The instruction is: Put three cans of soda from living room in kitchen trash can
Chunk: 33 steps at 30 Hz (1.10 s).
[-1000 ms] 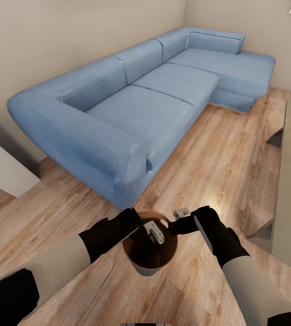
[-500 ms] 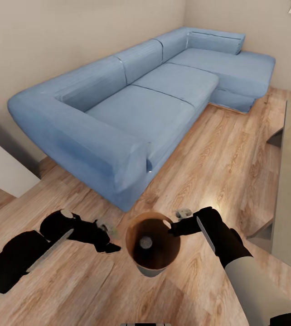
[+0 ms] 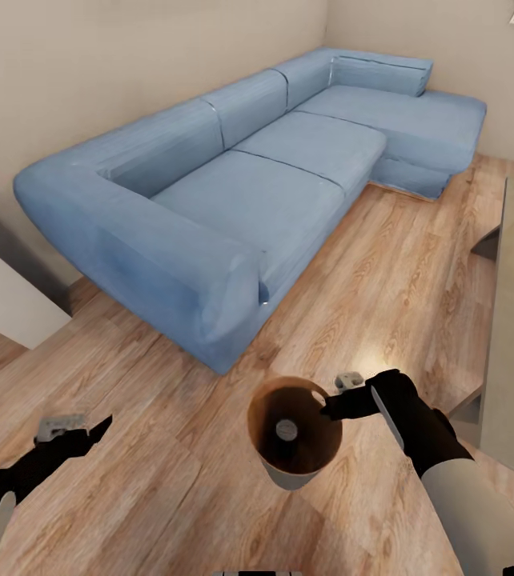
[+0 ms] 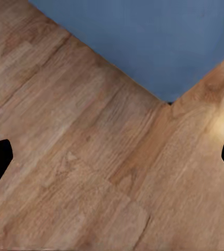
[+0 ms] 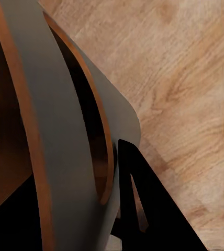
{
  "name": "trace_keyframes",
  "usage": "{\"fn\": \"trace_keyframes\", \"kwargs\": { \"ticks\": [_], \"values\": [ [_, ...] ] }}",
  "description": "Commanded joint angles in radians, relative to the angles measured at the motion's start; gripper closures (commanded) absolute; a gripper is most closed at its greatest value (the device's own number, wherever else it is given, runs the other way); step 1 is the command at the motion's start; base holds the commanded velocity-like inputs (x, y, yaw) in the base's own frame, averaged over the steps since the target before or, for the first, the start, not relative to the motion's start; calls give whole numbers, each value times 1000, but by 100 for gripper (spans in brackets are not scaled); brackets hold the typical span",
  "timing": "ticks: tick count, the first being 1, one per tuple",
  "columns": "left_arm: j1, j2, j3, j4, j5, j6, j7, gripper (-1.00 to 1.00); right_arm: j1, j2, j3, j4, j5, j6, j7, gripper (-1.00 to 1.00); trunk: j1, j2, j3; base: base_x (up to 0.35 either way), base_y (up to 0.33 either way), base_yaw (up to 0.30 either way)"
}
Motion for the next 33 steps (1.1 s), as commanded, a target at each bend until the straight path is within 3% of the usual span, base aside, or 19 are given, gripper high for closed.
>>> {"fn": "trace_keyframes", "kwargs": {
  "ticks": [1,2,5,10,33],
  "values": [
    [4,-7,2,31,0,-41,23,-100,4,-1,-8,0,-43,12,6,100,0,0,0,0,0,0],
    [12,-20,6,95,-5,-125,63,-100,20,-6,-30,-1,-43,12,6,100,0,0,0,0,0,0],
    [18,-31,8,174,-8,-189,92,-100,37,-8,-57,-8,-45,12,12,100,0,0,0,0,0,0],
    [29,-42,9,254,-7,-263,106,-100,44,-2,-66,-14,-42,4,7,100,0,0,0,0,0,0],
    [46,-55,8,272,-8,-292,114,-100,45,4,-64,-25,-38,3,0,100,80,-147,-66,0,0,0]
  ]
}}
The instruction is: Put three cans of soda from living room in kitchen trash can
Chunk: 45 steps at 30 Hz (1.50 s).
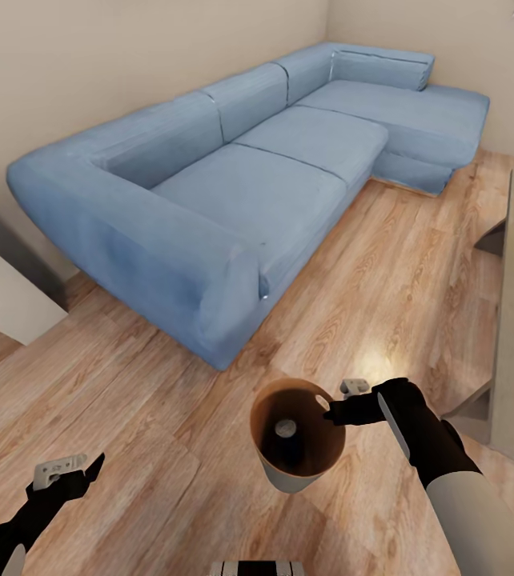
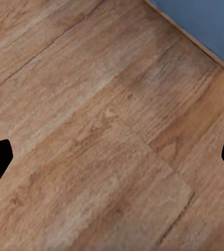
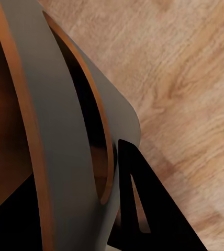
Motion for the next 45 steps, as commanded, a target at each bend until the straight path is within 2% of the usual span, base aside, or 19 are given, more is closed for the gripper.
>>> {"fn": "trace_keyframes", "kwargs": {
  "ticks": [1,22,32,45],
  "values": [
    [0,0,0,0,0,-1,0,-100,0,0,1,0,-27,8,3,100,4,-7,-3,0,0,0],
    [0,0,-1,13,0,-6,0,-100,0,2,1,0,-28,8,-22,100,84,-154,-69,0,0,0],
    [0,0,0,13,0,-6,-3,-100,0,3,2,0,-28,8,-22,100,84,-154,-69,0,0,0],
    [0,0,0,12,0,-4,-3,-100,0,3,2,0,-29,8,-22,100,35,-63,-28,0,0,0]
  ]
}}
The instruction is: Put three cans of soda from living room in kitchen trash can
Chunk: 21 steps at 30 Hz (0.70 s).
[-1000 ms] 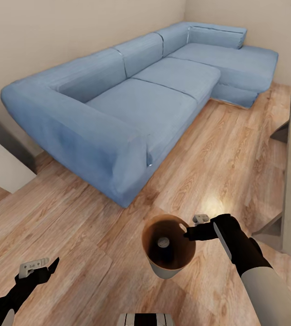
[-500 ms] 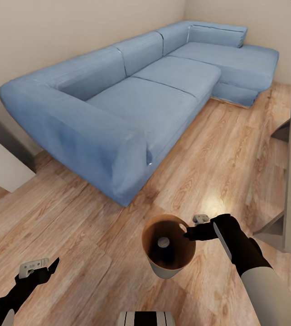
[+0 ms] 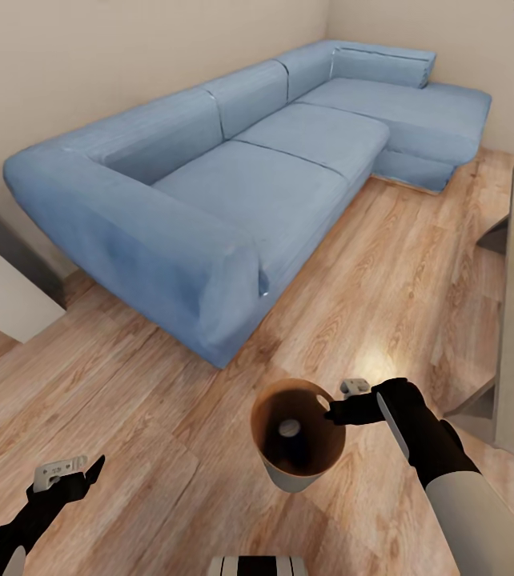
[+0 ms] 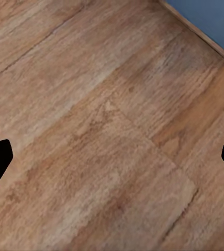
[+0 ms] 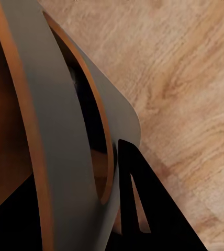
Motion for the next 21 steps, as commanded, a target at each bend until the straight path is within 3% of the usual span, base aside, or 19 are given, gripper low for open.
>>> {"fn": "trace_keyframes", "kwargs": {
  "ticks": [1,21],
  "values": [
    [0,0,0,0,0,0,0,-100,0,0,0,0,-26,7,3,100,-4,7,3,0,0,0],
    [0,0,-1,0,-2,0,-2,-100,0,-1,-3,-3,-26,6,3,100,-81,147,66,0,0,-20]
  ]
}}
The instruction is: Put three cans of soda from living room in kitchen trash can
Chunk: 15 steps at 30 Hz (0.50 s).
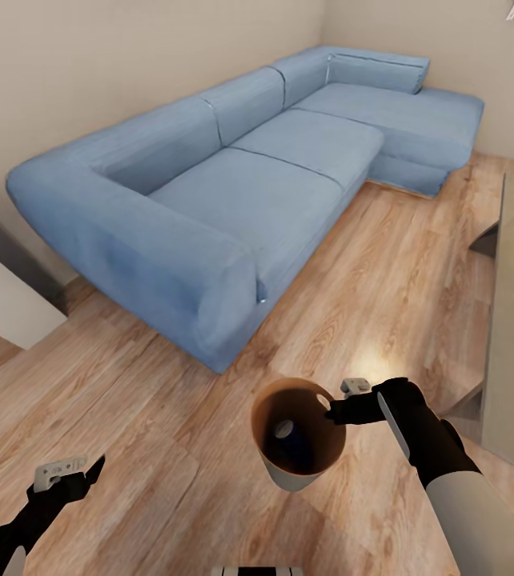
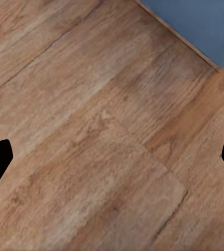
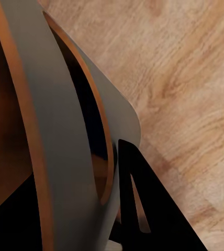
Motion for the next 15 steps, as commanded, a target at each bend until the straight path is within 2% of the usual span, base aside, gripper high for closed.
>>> {"fn": "trace_keyframes", "kwargs": {
  "ticks": [1,15],
  "values": [
    [0,0,0,0,0,0,0,-100,0,0,0,0,-25,7,3,100,-4,7,4,0,0,-105],
    [0,0,0,0,0,0,0,-100,0,0,0,0,-25,6,3,100,-54,98,60,0,0,-150]
  ]
}}
